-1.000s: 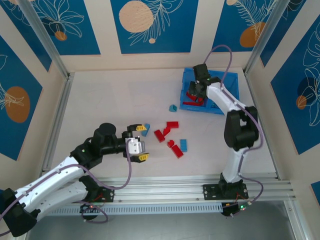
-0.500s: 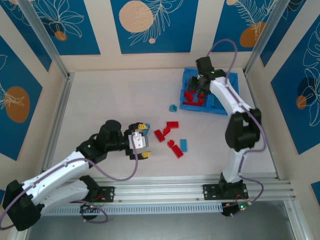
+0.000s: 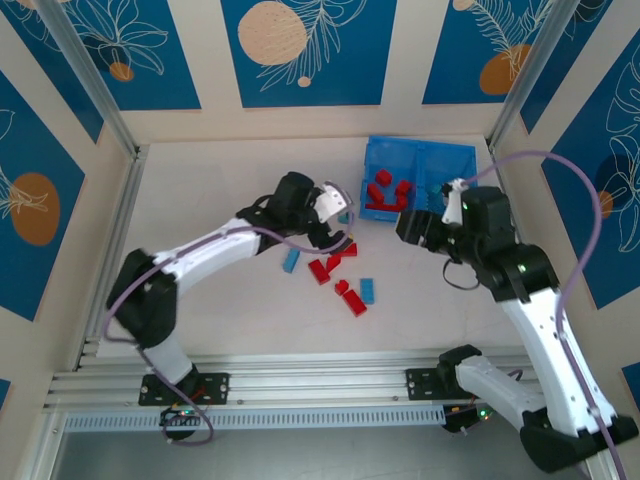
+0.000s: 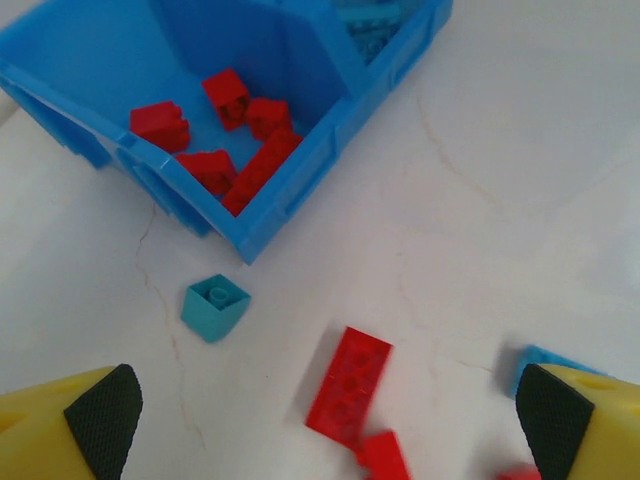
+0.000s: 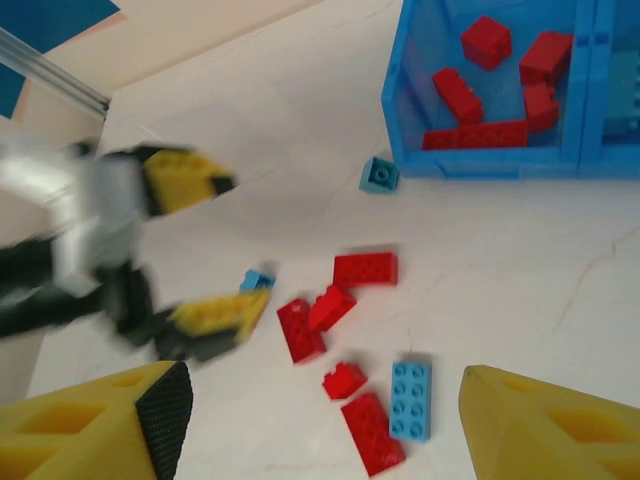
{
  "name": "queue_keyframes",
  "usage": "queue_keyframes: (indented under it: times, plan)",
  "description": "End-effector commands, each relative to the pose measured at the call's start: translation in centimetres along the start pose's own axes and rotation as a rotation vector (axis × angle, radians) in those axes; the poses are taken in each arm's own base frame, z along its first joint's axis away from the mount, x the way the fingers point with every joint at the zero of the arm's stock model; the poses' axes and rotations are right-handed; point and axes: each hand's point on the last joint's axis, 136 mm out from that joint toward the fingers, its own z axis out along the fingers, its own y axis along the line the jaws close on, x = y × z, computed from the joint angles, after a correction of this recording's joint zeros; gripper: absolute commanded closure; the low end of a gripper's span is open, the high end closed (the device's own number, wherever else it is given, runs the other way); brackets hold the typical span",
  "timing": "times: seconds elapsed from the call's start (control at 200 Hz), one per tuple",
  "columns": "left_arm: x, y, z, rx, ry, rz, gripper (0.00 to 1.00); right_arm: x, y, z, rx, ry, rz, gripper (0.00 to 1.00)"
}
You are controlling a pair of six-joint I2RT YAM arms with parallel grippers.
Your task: Sort the legos into containers by color
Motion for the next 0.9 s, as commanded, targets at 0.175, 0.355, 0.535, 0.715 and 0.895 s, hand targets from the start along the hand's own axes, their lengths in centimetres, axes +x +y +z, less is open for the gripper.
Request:
queue_keyframes:
  times: [0.175,0.355,0.535,0.715,0.895]
  plan:
    - [3.0,2.9,6.5,0.222,-0.048,0.43,0.02,6.1,-2.1,-3.5,0.017,0.098,0.083,0.22]
    - [3.3,4.7,9.0,0.278,-0.043,0.448,0.03,6.4,-2.1,-3.6,0.015,0.111,0.093,0.22]
    - [5.0,6.0,11.5,0.304,0.009,0.45,0.04,5.7,-1.8,-3.6,0.021,0.11,0.082,0.22]
    - [6.6,6.2,13.1,0.345,0.046,0.415,0.07,5.5,-1.7,-3.4,0.026,0.117,0.086,0.21]
    - [7.9,6.7,14.5,0.333,0.076,0.397,0.15,5.5,-1.6,-3.9,0.032,0.124,0.109,0.22]
